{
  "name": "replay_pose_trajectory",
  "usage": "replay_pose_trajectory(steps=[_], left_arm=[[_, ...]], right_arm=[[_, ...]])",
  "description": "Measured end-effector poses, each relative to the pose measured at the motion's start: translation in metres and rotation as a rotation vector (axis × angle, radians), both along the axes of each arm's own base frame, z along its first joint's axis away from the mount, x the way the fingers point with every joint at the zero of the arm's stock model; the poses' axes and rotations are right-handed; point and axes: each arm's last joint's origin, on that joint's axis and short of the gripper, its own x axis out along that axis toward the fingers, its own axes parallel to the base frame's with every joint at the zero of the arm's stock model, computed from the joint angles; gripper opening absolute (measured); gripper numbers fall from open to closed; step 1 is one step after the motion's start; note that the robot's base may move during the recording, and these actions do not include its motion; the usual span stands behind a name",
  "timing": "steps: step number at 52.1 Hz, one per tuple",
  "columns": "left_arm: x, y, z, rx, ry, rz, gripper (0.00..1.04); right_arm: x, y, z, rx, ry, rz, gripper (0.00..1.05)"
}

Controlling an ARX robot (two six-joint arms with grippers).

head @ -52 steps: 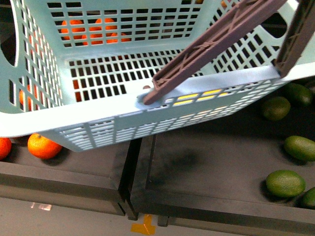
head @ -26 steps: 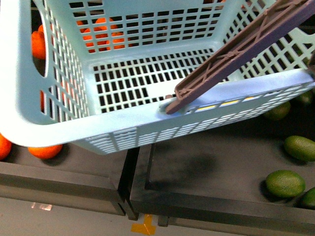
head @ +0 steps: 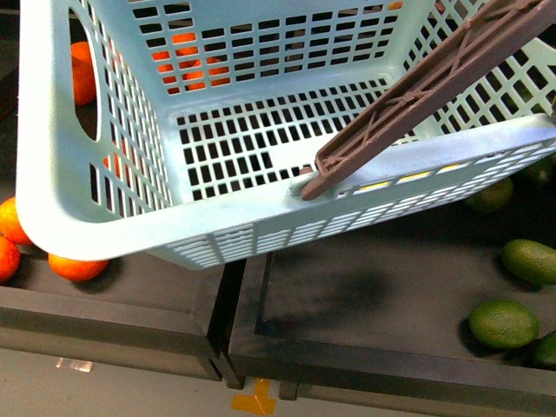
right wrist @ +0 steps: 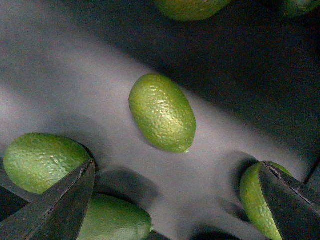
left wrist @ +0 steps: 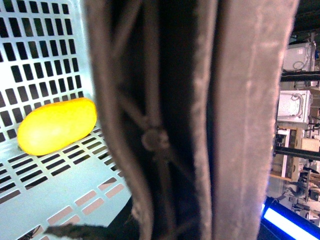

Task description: Pick mango and avocado into basket

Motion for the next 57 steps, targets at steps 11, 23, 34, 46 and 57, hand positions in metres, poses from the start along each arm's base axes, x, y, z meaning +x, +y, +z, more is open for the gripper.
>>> replay_pose_trajectory(steps=[11, 23, 34, 46, 57], left_arm=[[0.000, 0.000, 0.000, 0.007, -0.006, 0.009, 0.15], [0.000, 0.000, 0.000, 0.002, -0.002, 0.002, 0.15], [0.000, 0.000, 0.000, 0.004, -0.003, 0.005, 0.15], [0.000, 0.000, 0.000, 0.005, -0.004, 0.006, 0.15], [0.000, 0.000, 0.000, 0.002, -0.002, 0.003, 0.15]], right_arm=[[0.026, 0.007, -0.026, -0.031, 0.064, 0.068, 0.96], [0.043, 0.018, -0.059, -0.042, 0.119, 0.093, 0.96], [0.052, 0.018, -0.076, -0.056, 0.153, 0.079, 0.96], [0.055, 0.016, -0.085, -0.068, 0.183, 0.070, 0.96], [0.053, 0.017, -0.094, -0.063, 0.208, 0.070, 0.77]])
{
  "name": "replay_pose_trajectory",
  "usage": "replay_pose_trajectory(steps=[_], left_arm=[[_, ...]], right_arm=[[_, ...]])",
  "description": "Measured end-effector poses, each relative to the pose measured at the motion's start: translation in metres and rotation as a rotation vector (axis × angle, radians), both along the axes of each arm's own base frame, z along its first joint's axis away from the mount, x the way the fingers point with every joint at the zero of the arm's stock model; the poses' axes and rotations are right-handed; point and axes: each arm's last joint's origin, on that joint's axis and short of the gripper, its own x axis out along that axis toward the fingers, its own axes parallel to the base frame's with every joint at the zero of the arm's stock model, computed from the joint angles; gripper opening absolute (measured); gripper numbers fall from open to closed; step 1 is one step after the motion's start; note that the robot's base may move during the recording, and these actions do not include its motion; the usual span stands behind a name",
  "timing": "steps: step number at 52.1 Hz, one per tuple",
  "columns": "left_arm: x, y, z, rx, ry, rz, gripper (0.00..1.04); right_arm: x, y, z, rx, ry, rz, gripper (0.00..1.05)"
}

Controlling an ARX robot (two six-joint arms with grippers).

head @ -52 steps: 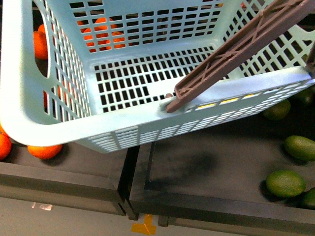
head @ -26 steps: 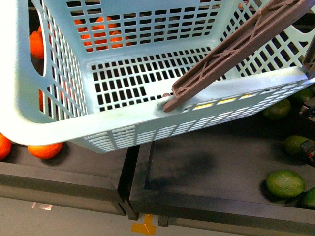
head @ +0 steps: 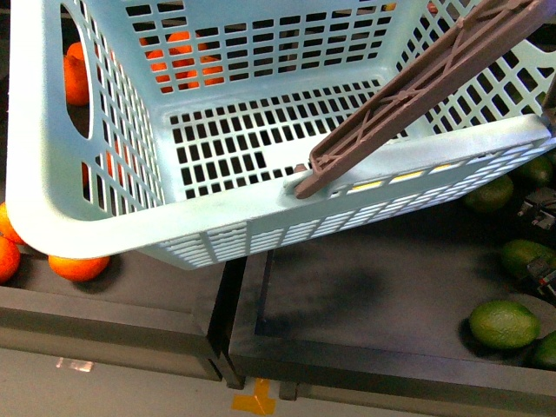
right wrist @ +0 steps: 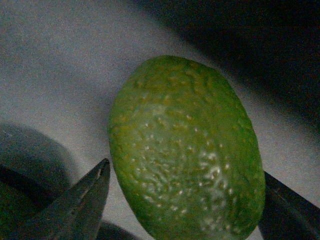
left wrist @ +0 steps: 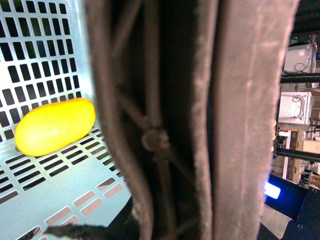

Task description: Pick mango and avocado into basket

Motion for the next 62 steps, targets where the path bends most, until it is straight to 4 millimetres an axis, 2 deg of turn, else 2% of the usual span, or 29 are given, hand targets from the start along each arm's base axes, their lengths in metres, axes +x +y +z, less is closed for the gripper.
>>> replay_pose_trajectory(steps=[6, 9, 24, 30, 41, 50, 55, 62], left_arm=[[0.000, 0.000, 0.000, 0.001, -0.001, 0.001, 0.15], [0.000, 0.000, 0.000, 0.001, -0.001, 0.002, 0.15], [0.000, 0.000, 0.000, 0.001, -0.001, 0.001, 0.15], [0.000, 0.000, 0.000, 0.001, 0.000, 0.001, 0.15], [0.000, 0.000, 0.000, 0.001, -0.001, 0.002, 0.15], [0.000, 0.000, 0.000, 0.001, -0.001, 0.002, 0.15], [0.000, 0.000, 0.000, 0.001, 0.000, 0.001, 0.15], [0.000, 0.000, 0.000, 0.001, 0.000, 0.001, 0.15]], right_arm=[[0.000, 0.001, -0.002, 0.001, 0.003, 0.000, 0.58], [0.001, 0.002, -0.001, -0.001, -0.008, -0.003, 0.53], [0.001, 0.000, 0.002, 0.022, -0.043, -0.046, 0.51], [-0.003, -0.007, 0.015, 0.045, -0.080, -0.077, 0.51], [-0.012, -0.023, 0.070, 0.109, -0.257, -0.154, 0.51], [-0.037, -0.029, 0.128, 0.203, -0.446, -0.231, 0.51], [-0.058, -0.022, 0.168, 0.276, -0.554, -0.275, 0.50], [-0.086, 0.004, 0.229, 0.366, -0.703, -0.309, 0.50]])
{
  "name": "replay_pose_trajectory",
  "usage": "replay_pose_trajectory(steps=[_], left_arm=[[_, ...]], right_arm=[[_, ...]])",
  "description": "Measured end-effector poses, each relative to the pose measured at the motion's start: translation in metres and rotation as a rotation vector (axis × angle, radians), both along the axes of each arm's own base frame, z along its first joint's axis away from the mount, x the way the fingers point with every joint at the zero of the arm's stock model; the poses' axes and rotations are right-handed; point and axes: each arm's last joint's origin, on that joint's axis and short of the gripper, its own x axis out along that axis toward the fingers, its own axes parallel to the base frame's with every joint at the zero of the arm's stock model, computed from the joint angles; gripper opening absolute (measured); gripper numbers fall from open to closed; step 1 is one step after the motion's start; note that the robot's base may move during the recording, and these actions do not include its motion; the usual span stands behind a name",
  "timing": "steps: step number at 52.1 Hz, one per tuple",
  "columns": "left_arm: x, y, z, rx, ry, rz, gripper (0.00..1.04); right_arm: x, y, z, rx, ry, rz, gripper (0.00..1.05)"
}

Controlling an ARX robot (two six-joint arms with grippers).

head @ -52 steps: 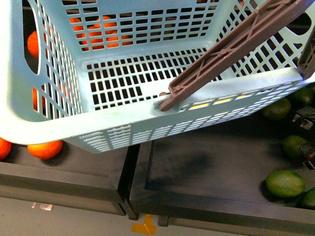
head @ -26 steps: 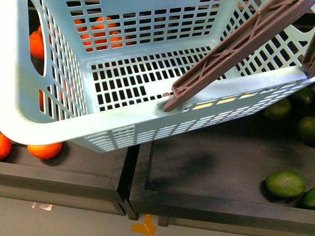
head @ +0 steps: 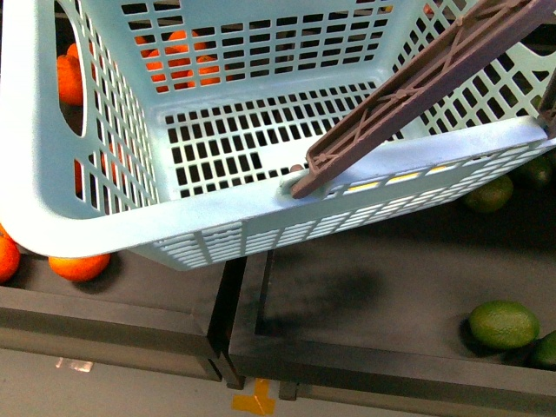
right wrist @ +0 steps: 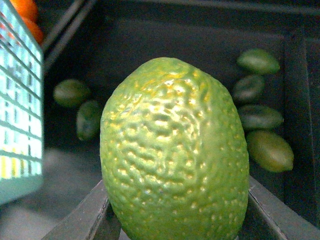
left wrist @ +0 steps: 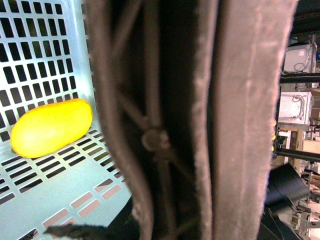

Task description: Pick mango and avocado into basket

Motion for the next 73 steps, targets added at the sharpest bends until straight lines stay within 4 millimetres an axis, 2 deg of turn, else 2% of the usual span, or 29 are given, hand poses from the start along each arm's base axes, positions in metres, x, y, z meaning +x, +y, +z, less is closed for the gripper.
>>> replay_pose_trajectory(steps=[3, 5, 12, 17, 24, 29, 33, 39, 47, 53, 64, 67, 73], left_arm=[[0.000, 0.000, 0.000, 0.000, 0.000, 0.001, 0.15], [0.000, 0.000, 0.000, 0.001, -0.001, 0.001, 0.15], [0.000, 0.000, 0.000, 0.001, -0.001, 0.001, 0.15], [0.000, 0.000, 0.000, 0.000, 0.000, 0.001, 0.15], [0.000, 0.000, 0.000, 0.001, -0.001, 0.001, 0.15], [0.000, 0.000, 0.000, -0.001, 0.001, -0.001, 0.15], [0.000, 0.000, 0.000, 0.000, 0.000, 0.002, 0.15], [0.000, 0.000, 0.000, 0.002, -0.002, 0.002, 0.15], [0.000, 0.000, 0.000, 0.000, 0.001, 0.001, 0.15], [0.000, 0.000, 0.000, 0.001, 0.000, 0.001, 0.15], [0.000, 0.001, 0.000, 0.001, 0.002, 0.006, 0.15], [0.000, 0.001, 0.000, 0.003, -0.002, 0.007, 0.15], [0.000, 0.000, 0.000, 0.001, 0.000, 0.000, 0.15]], right_arm=[[-0.005, 0.014, 0.023, 0.014, -0.062, 0.004, 0.50], [-0.006, 0.019, 0.030, 0.018, -0.083, 0.005, 0.50], [-0.004, 0.060, 0.066, 0.048, -0.181, 0.034, 0.50], [0.004, 0.083, 0.075, 0.055, -0.203, 0.057, 0.50], [0.023, 0.130, 0.083, 0.048, -0.213, 0.122, 0.50], [0.035, 0.157, 0.081, 0.034, -0.197, 0.151, 0.50], [0.038, 0.172, 0.076, 0.028, -0.168, 0.174, 0.50], [0.039, 0.180, 0.069, 0.014, -0.140, 0.181, 0.53], [0.042, 0.183, 0.061, 0.006, -0.113, 0.172, 0.79], [0.042, 0.181, 0.063, 0.027, -0.117, 0.134, 0.98], [0.037, 0.160, 0.086, 0.043, -0.217, -0.097, 0.95], [0.032, 0.157, 0.085, 0.034, -0.342, -0.144, 0.86], [0.012, 0.152, 0.071, 0.040, -0.436, -0.149, 0.70]])
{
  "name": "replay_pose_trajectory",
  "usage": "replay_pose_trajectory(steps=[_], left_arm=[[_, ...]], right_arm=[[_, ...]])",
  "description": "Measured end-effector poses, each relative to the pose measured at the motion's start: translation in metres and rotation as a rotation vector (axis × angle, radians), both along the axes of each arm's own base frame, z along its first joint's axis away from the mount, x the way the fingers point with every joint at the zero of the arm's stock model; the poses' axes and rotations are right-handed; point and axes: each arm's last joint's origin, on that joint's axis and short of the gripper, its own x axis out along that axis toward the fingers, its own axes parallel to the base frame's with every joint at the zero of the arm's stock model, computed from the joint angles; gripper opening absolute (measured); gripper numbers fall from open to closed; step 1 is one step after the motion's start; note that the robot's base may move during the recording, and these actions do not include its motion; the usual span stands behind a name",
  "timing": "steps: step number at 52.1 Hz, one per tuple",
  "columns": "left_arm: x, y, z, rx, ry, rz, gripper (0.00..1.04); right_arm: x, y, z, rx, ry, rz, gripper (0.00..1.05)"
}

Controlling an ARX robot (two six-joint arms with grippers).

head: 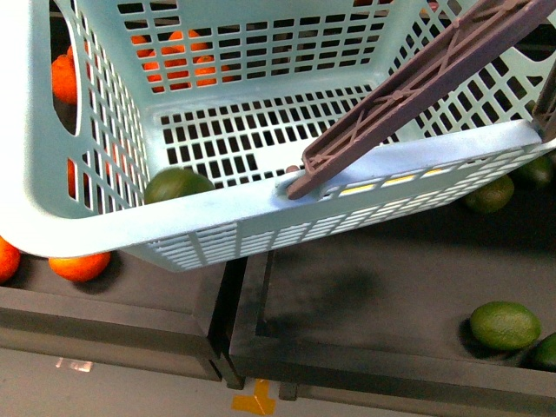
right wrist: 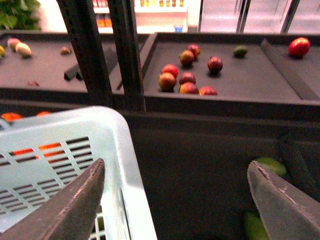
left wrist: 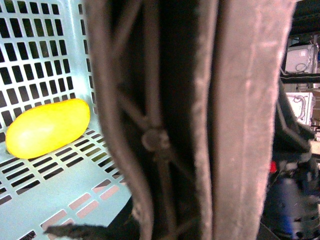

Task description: Pick mango and avocado into basket

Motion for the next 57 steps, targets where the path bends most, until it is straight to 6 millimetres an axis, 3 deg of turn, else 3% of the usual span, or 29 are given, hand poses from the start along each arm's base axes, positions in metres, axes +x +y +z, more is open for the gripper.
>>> replay_pose_trajectory(steps=[10, 24, 33, 57], left_arm=[[0.000, 0.000, 0.000, -0.002, 0.003, 0.003, 0.15], [0.000, 0.000, 0.000, -0.002, 0.003, 0.001, 0.15], [0.000, 0.000, 0.000, -0.001, 0.002, 0.003, 0.15], [0.000, 0.000, 0.000, -0.001, 0.002, 0.002, 0.15]], right_arm=[[-0.034, -0.010, -0.017, -0.007, -0.024, -0.002, 0.46], [-0.080, -0.021, -0.044, -0.010, -0.008, -0.005, 0.02], [-0.109, -0.034, -0.056, -0.012, -0.010, -0.011, 0.02], [-0.154, -0.034, -0.072, -0.012, -0.008, -0.008, 0.02]])
